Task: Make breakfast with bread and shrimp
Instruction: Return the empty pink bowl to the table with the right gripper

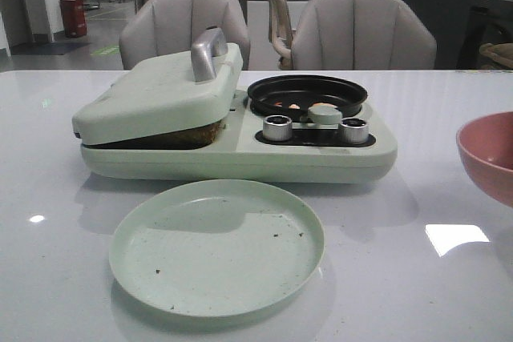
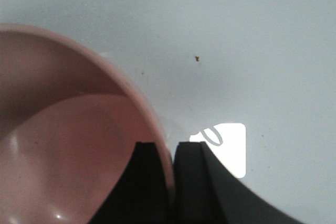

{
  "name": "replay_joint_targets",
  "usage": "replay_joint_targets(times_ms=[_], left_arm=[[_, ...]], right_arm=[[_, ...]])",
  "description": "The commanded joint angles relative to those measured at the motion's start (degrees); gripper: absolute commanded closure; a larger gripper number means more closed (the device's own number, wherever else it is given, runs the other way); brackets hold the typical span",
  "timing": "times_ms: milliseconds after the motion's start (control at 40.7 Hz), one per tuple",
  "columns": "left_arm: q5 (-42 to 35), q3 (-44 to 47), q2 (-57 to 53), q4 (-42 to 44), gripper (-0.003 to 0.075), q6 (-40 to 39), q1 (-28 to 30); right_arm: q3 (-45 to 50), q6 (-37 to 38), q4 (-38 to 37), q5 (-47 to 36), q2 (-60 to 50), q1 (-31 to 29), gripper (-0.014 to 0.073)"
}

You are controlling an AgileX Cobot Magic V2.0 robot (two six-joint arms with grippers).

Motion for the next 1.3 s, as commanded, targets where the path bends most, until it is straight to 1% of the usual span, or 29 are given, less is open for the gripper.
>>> replay_joint_targets(times_ms=[0,172,246,368,467,663,810,1031,1179,1277], left_arm=[[-4.2,-1.5,-0.1,0.4,0.0619,-0.5,-0.4],[-4.2,-1.5,-0.1,0.2,0.0619,-0.5,-0.4],[-4.2,-1.5,-0.1,0.1,0.0619,-0.5,-0.4],[-4.2,-1.5,-0.1,0.0,0.0619,-0.5,-0.4],[-4.1,-1.5,-0.1,0.0,0.0619,-0.5,-0.4],[-3.9,-1.5,-0.1,0.0,0.0619,-0.5,-0.4],[-3.6,-1.5,-0.1,0.0,0.0619,-0.5,-0.4],[-3.5,-1.5,-0.1,0.0,0.0619,-0.5,-0.4],[-3.5,-1.5,-0.1,0.0,0.0619,-0.5,-0.4],[-3.5,-1.5,-0.1,0.0,0.0619,-0.5,-0.4]], right_arm=[[0.5,-0.8,1.3,-7.0,-2.5,-0.8,0.0551],[1.0,-0.8,1.3,-10.5,-2.5,-0.8,0.0533],[1.0,-0.8,1.3,-10.7,-2.5,-0.8,0.0487],[1.0,-0.8,1.3,-10.2,-2.5,-0.8,0.0372],[1.0,-0.8,1.3,-9.3,-2.5,-0.8,0.0335],[1.0,-0.8,1.3,-8.8,-2.5,-0.8,0.0324],[1.0,-0.8,1.3,-8.3,-2.5,-0.8,0.0244],[1.0,-0.8,1.3,-8.3,-2.5,-0.8,0.0162],[1.0,-0.8,1.2,-8.3,-2.5,-0.8,0.0076],[1.0,-0.8,1.0,-8.0,-2.5,-0.8,0.0039]])
